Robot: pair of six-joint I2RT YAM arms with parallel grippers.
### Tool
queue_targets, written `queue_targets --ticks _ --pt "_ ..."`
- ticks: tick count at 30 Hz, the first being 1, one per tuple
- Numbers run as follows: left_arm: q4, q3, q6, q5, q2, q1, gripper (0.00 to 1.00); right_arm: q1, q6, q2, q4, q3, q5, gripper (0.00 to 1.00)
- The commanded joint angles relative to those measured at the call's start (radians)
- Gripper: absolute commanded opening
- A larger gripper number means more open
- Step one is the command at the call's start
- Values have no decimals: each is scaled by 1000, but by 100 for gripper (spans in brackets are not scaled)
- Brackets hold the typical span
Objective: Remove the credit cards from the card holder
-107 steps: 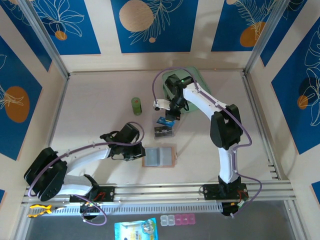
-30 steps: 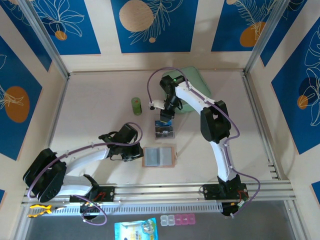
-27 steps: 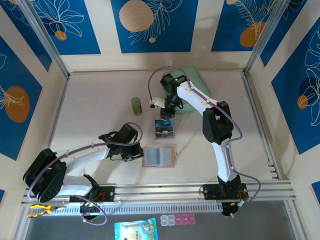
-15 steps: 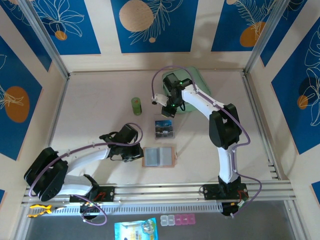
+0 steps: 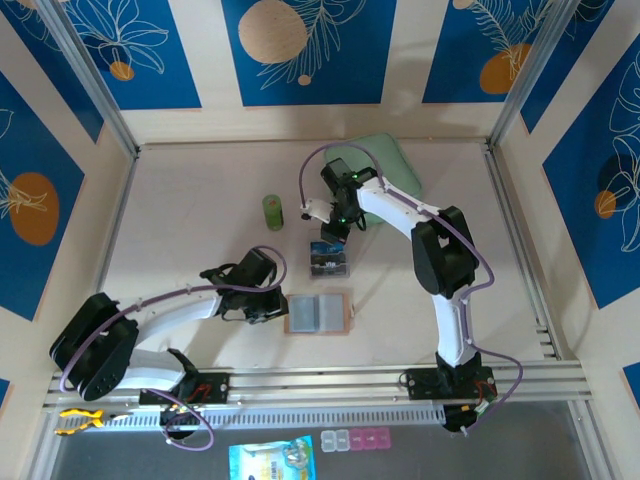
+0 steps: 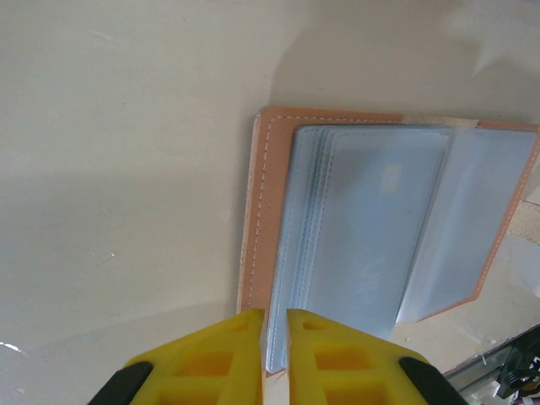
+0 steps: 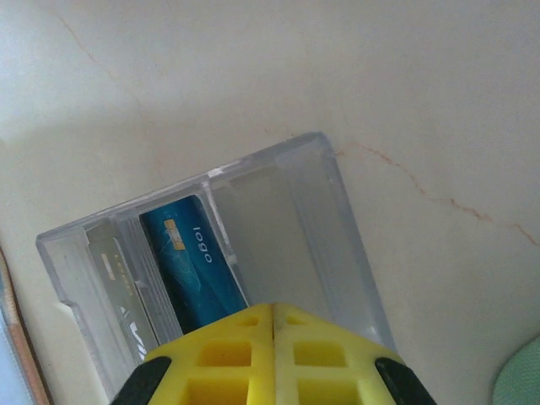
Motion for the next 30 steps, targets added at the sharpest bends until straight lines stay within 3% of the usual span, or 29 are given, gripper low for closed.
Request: queue_targets --ticks 1,7,12,18,25,30 --pt "3 -17 -8 17 -8 10 13 8 -3 10 -16 -9 -8 1" --pt "8 -20 -10 18 -14 10 14 8 21 -27 4 -6 15 2" --pt "22 -21 -10 20 -11 10 14 11 113 -92 51 -21 50 8" --pt "56 -20 -5 29 14 10 13 30 401 -223 176 -159 -16 9" --pt "74 -26 15 32 25 9 12 55 874 -414 403 -438 -130 9" --pt "101 -33 18 45 42 9 10 103 1176 -539 550 -645 -166 3"
